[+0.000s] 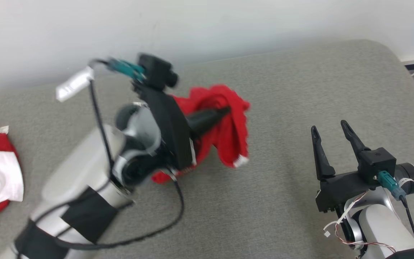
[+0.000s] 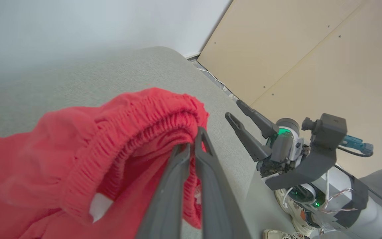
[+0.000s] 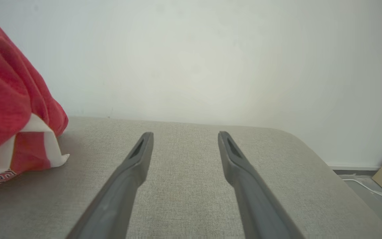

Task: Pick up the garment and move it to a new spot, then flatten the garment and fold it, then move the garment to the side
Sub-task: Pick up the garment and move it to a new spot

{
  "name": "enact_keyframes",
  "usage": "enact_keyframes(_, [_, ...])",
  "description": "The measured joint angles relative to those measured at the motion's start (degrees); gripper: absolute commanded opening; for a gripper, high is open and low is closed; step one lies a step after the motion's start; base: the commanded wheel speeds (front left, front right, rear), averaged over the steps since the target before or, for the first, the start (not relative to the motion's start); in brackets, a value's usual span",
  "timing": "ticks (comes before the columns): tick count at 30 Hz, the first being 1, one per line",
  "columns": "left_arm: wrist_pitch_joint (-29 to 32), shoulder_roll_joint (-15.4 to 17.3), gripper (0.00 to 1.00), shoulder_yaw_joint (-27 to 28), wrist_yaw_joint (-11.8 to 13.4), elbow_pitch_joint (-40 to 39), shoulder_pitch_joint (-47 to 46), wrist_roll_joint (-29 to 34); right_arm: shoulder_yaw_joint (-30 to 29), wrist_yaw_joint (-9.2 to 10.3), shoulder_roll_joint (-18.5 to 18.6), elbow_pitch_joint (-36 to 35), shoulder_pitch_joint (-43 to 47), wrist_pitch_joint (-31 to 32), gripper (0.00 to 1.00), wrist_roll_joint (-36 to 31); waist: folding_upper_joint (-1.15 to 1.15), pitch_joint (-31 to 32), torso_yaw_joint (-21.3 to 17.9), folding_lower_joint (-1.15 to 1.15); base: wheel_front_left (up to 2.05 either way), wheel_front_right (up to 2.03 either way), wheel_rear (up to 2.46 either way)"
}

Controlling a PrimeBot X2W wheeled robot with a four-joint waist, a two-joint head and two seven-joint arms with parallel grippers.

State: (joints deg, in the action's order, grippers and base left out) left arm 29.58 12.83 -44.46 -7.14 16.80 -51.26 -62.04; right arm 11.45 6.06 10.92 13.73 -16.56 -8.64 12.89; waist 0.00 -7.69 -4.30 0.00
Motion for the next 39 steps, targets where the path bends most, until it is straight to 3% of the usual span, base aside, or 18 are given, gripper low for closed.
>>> enact_keyframes(8, [-4.54, -0.73, 0.0, -4.56, 0.0, 0.82, 5.17, 0.81, -0.02, 0.02, -0.7, 0.69, 1.17, -1.14, 1.0, 0.23, 0.0, 1.5, -2.72, 0.0, 0.0, 0.0, 0.0])
enact_keyframes(13, [-7.7, -5.27, 0.0, -7.9, -0.01, 1.12, 9.99, 0.2, -0.62, 0.05, -0.38, 0.77, 2.53, -1.54, 1.0, 0.3, -0.01, 1.68, -3.23, -0.01, 0.0, 0.0, 0.0])
enact_keyframes(20, [-16.01, -7.32, 0.0, -9.01, -0.01, 8.72, 10.27, 5.04, 0.74, 0.03, -1.22, 0.45, 1.73, -1.98, 1.0, 0.29, 0.0, 0.86, -3.8, 0.0, 0.0, 0.0, 0.0])
enact_keyframes(30, [-23.16, -9.0, 0.0, -11.7, -0.01, 16.37, 12.33, 3.85, 2.0, -0.02, -2.04, 0.66, 0.63, -2.03, 1.0, 0.18, 0.0, -0.77, -4.86, 0.01, 0.0, 0.0, 0.0])
enact_keyframes(31, [-23.45, -9.2, 0.13, -12.21, -0.01, 16.5, 12.33, 3.6, 1.96, -0.02, -2.0, 0.69, 0.63, -2.03, 1.0, 0.18, 0.0, -0.85, -4.92, 0.0, 0.0, 0.0, 0.0])
enact_keyframes(32, [-23.95, -9.36, 0.47, -12.83, -0.01, 16.64, 12.27, 3.63, 1.93, -0.02, -1.96, 0.8, 0.63, -2.03, 1.0, 0.18, 0.0, -0.92, -4.94, 0.01, 0.0, 0.0, 0.0])
enact_keyframes(33, [-24.46, -9.49, 1.0, -13.46, -0.01, 16.91, 12.17, 3.71, 1.89, -0.02, -1.88, 0.9, 0.63, -2.04, 1.0, 0.18, 0.0, -0.94, -4.94, 0.01, 0.0, 0.0, 0.0])
enact_keyframes(39, [-27.25, -9.59, 1.0, -15.27, -0.01, 17.35, 9.28, 3.69, 0.94, -0.02, -1.47, 1.52, 0.66, -2.52, 1.0, 0.18, 0.0, -0.51, -4.09, 0.0, 0.0, 0.0, 0.0])
